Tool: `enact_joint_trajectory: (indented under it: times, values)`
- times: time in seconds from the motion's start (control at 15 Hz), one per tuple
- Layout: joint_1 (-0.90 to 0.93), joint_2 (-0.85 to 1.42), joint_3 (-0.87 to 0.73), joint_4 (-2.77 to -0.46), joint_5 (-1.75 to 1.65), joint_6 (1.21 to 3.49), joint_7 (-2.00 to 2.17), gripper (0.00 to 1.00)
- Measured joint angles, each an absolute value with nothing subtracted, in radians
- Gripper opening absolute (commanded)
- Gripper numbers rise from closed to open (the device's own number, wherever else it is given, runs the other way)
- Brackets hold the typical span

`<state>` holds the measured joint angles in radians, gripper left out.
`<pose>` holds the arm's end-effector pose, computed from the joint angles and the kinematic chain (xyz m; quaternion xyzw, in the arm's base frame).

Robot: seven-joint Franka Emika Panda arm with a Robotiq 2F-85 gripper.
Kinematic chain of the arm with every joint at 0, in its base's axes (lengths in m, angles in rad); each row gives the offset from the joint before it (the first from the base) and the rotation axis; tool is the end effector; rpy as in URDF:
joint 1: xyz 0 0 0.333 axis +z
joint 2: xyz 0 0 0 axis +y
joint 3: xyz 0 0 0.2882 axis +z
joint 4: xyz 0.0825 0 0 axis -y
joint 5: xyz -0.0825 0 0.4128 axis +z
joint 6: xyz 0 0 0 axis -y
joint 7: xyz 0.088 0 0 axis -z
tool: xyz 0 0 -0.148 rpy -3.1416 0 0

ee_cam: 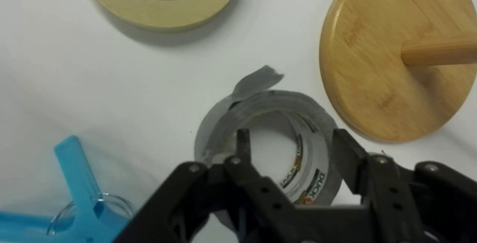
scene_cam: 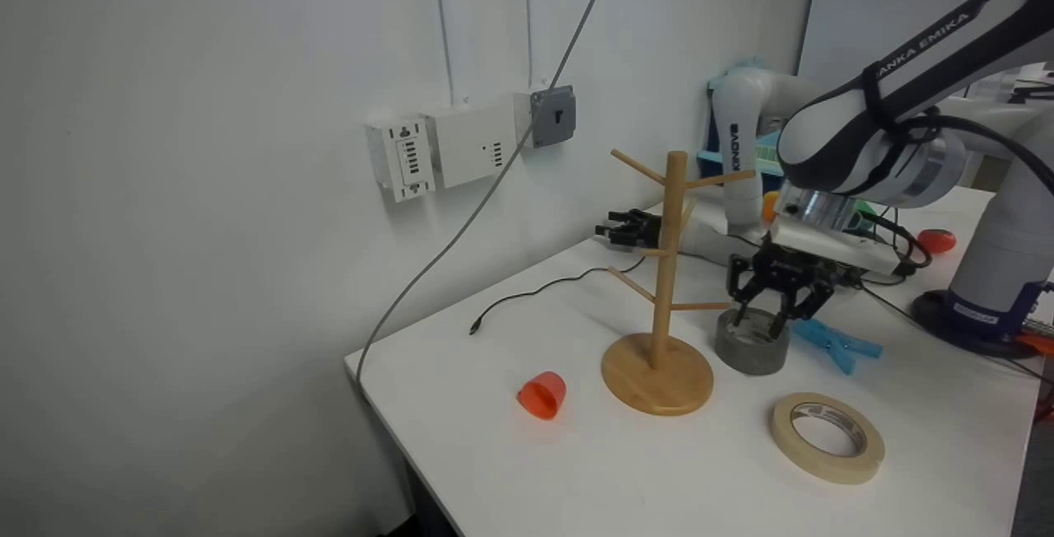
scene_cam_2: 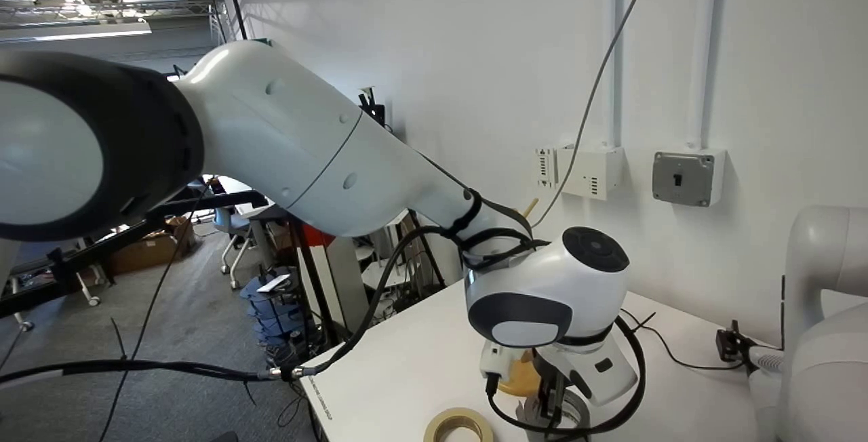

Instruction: Remove the peg and gray tape one at a time from the wooden holder and put them on the table

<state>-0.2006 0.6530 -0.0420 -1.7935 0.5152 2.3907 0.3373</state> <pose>0.6368 -0.1394 0.0979 -0.8756 0.4565 0.0324 0.1548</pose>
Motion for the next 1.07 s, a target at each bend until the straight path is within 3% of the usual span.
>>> enact_joint_trajectory:
  times: [0.07,0.13,0.6,1.07]
  values:
    - [-0.199,0.653,-0.043,-1.793,0.511,2.395,0.337,0.98]
    - [-0.198,0.653,-0.045,-1.791,0.506,2.399,0.337,1.0]
    - [-0.165,0.609,-0.093,-1.799,0.364,2.443,0.337,1.0]
    - [-0.132,0.426,-0.12,-1.927,0.238,2.443,0.329,1.0]
